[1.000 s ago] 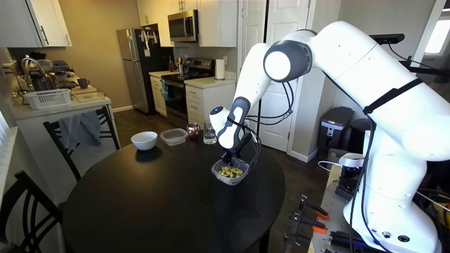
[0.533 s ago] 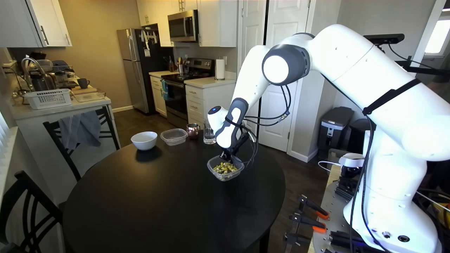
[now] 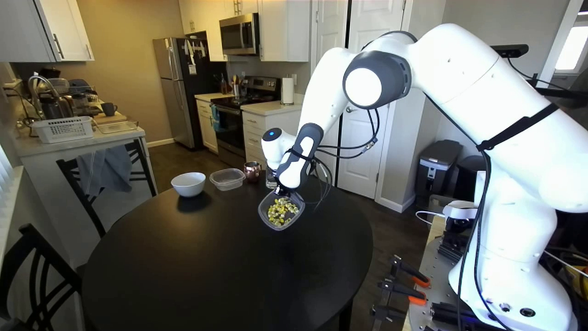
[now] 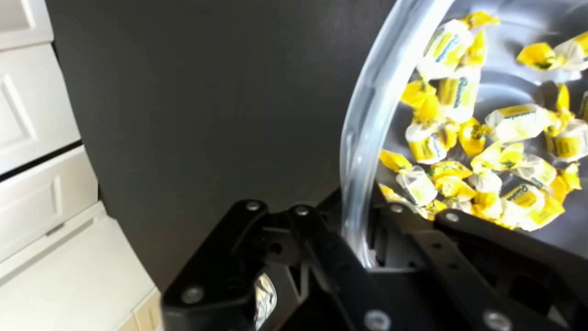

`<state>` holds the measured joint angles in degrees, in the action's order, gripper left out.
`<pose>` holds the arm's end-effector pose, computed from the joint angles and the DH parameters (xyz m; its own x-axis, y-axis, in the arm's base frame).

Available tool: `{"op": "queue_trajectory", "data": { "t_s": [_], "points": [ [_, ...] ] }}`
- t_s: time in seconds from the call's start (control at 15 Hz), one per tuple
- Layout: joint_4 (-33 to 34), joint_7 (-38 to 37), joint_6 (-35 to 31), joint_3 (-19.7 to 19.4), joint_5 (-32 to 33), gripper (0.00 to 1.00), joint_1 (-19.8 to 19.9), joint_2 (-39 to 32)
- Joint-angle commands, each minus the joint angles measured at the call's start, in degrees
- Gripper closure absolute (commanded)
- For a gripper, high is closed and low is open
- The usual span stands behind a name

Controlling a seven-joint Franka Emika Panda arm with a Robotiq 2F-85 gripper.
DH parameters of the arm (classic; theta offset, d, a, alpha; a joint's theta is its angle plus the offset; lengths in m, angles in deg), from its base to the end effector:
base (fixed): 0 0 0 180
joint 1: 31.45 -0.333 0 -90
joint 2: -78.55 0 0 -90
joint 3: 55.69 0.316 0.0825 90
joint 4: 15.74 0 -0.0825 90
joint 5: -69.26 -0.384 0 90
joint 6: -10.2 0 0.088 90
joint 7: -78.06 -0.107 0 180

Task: Pour out the contents from the bowl onto the table

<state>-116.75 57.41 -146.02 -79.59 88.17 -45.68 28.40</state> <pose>0.6571 -0.0781 0.1124 0.9851 -0.0317 0.1688 -0.1013 -0.9008 0.4222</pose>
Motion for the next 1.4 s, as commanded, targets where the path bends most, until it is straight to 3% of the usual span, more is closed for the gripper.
{"op": "queue_trajectory", "data": {
  "t_s": [0.0,0.4,0.67,0.87,0.93,1.27,1.33],
  "points": [
    [-4.9,-6.1,-5.9,-9.7,8.3,0.99,-10.7,1.7],
    [-7.3,-16.8,-11.4,-28.8,17.9,0.99,-32.1,-4.9],
    [-5.7,-20.5,-16.0,-38.8,17.0,0.99,-42.2,-15.0],
    [-3.5,-20.7,-20.1,-44.5,13.3,0.99,-45.8,-24.9],
    [-2.1,-24.0,-20.7,-45.3,16.7,0.99,-45.5,-27.2],
    [3.7,-30.8,-23.3,-53.4,14.7,0.99,-45.8,-43.3],
    [6.0,-34.7,-17.6,-52.3,26.9,0.99,-44.9,-35.0]
  ]
}}
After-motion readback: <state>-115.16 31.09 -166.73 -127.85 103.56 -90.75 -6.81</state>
